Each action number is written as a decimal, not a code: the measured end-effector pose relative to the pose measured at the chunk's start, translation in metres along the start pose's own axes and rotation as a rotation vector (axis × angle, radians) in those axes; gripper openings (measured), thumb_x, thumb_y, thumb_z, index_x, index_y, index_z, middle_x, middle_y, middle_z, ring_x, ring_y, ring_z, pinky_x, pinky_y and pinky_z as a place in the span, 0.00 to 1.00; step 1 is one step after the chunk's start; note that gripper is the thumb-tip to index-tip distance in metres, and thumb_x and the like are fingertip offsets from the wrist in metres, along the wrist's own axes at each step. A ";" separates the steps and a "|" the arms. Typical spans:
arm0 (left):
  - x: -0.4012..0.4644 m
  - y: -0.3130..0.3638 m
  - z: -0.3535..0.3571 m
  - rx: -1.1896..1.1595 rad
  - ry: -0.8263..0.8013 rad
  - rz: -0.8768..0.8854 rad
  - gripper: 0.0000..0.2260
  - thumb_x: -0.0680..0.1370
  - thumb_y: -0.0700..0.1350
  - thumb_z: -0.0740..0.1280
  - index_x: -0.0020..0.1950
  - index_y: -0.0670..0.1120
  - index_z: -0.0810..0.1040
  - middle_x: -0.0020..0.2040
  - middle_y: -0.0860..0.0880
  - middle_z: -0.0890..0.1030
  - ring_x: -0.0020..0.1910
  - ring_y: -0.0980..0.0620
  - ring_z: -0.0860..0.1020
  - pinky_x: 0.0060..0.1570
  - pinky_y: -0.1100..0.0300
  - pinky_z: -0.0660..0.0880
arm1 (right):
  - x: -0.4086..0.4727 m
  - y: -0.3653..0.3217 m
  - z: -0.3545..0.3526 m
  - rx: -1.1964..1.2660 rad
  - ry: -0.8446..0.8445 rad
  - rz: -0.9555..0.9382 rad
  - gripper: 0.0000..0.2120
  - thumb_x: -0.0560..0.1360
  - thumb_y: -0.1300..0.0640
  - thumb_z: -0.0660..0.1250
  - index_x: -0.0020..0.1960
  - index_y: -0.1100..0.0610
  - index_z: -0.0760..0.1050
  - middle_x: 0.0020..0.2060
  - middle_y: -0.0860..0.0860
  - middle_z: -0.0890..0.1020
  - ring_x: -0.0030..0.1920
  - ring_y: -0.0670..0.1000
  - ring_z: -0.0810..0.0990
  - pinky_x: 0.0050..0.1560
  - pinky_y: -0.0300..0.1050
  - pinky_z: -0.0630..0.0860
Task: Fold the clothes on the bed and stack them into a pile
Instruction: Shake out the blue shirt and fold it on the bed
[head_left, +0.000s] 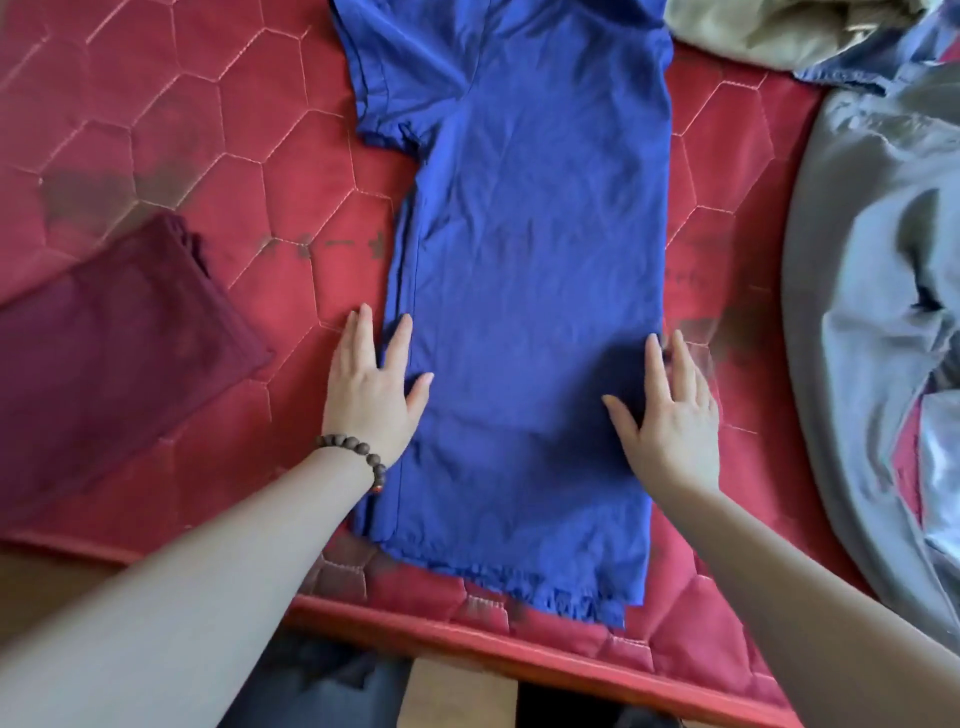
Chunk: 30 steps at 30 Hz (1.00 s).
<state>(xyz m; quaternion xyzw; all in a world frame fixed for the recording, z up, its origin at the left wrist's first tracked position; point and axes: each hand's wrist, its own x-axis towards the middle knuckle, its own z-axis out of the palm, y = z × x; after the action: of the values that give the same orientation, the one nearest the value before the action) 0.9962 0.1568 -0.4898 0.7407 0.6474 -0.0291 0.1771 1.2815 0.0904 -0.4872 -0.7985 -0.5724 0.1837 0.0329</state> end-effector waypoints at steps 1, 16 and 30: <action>-0.012 0.003 -0.001 -0.038 0.043 -0.002 0.27 0.77 0.47 0.68 0.75 0.43 0.67 0.72 0.31 0.64 0.70 0.33 0.64 0.68 0.41 0.64 | -0.014 -0.002 -0.002 0.010 0.008 0.054 0.34 0.76 0.48 0.68 0.77 0.54 0.58 0.73 0.58 0.64 0.71 0.61 0.63 0.67 0.59 0.63; -0.125 0.005 0.019 -0.192 -0.104 -0.137 0.20 0.81 0.39 0.58 0.71 0.53 0.69 0.32 0.48 0.72 0.30 0.46 0.70 0.31 0.56 0.63 | -0.139 -0.011 0.016 0.122 -0.309 0.262 0.25 0.82 0.52 0.56 0.76 0.38 0.56 0.48 0.56 0.80 0.45 0.62 0.78 0.45 0.52 0.75; -0.172 0.011 0.015 -0.230 0.066 -0.306 0.20 0.74 0.41 0.71 0.65 0.39 0.74 0.57 0.38 0.75 0.56 0.37 0.74 0.52 0.44 0.71 | -0.166 -0.009 0.012 -0.002 -0.007 0.150 0.30 0.75 0.53 0.70 0.75 0.52 0.65 0.71 0.61 0.66 0.70 0.63 0.64 0.69 0.61 0.60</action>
<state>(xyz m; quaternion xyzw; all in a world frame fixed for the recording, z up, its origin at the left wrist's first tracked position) 0.9821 -0.0120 -0.4545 0.6092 0.7570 0.0428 0.2327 1.2236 -0.0618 -0.4538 -0.8386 -0.5111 0.1879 0.0159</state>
